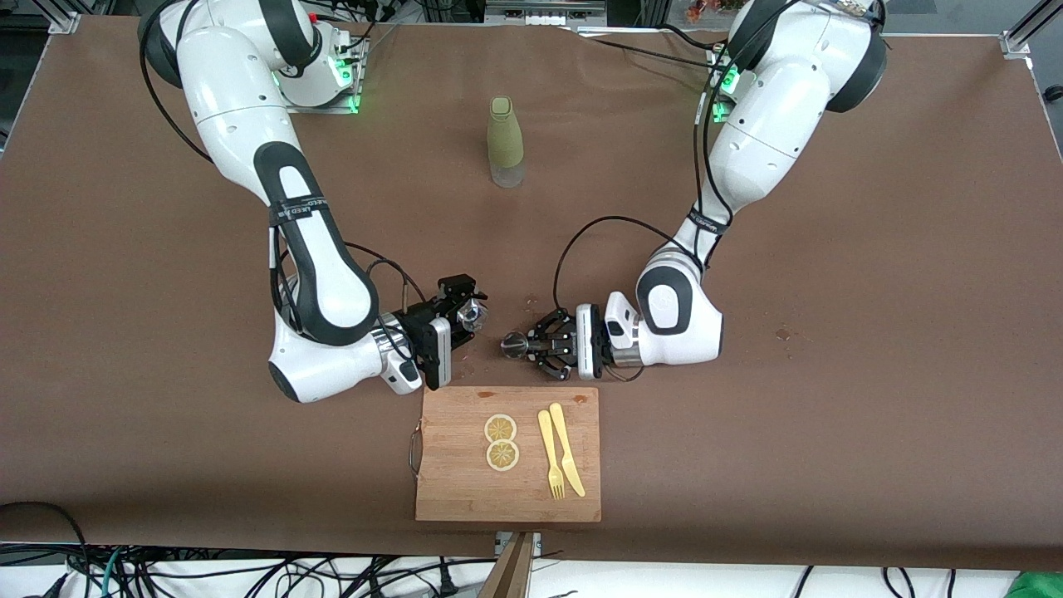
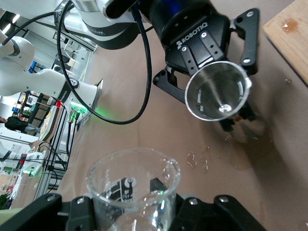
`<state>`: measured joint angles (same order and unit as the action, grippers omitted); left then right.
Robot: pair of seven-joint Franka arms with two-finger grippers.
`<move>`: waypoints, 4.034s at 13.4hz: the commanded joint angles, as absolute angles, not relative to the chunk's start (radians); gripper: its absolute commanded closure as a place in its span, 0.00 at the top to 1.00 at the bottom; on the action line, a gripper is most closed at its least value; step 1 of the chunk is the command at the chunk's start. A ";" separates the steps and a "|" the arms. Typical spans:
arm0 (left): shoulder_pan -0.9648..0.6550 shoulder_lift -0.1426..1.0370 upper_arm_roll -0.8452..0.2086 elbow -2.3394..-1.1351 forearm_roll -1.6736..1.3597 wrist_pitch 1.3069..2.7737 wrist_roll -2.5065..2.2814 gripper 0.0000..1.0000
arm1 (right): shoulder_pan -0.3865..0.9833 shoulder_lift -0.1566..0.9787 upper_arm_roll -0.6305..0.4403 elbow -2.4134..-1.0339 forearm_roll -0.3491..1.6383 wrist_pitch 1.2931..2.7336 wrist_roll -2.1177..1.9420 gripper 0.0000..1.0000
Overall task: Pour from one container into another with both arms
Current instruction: 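Tilt the beaker with the right gripper over the jigger, then pour liquid from the beaker into the jigger held by the left gripper, then turn the beaker upright and move both grippers apart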
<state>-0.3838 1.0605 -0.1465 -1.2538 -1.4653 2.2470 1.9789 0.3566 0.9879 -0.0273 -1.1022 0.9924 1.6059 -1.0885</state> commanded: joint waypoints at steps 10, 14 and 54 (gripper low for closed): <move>-0.449 1.097 -0.143 -1.189 -1.494 2.315 1.968 0.00 | 0.362 0.971 -0.038 -1.092 0.925 1.557 -0.963 0.26; -0.460 1.083 -0.138 -1.195 -1.486 2.315 1.986 0.00 | 0.362 0.973 -0.037 -1.091 0.911 1.559 -0.908 0.26; -0.445 1.065 -0.109 -1.218 -1.491 2.205 2.017 0.00 | 0.244 0.991 -0.034 -1.068 0.965 1.555 -1.361 0.25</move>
<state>-0.4699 1.0775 -0.1181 -1.2167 -1.4653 2.2783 1.9787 0.2854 0.9906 -0.0384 -1.0698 0.9226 1.5725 -1.2553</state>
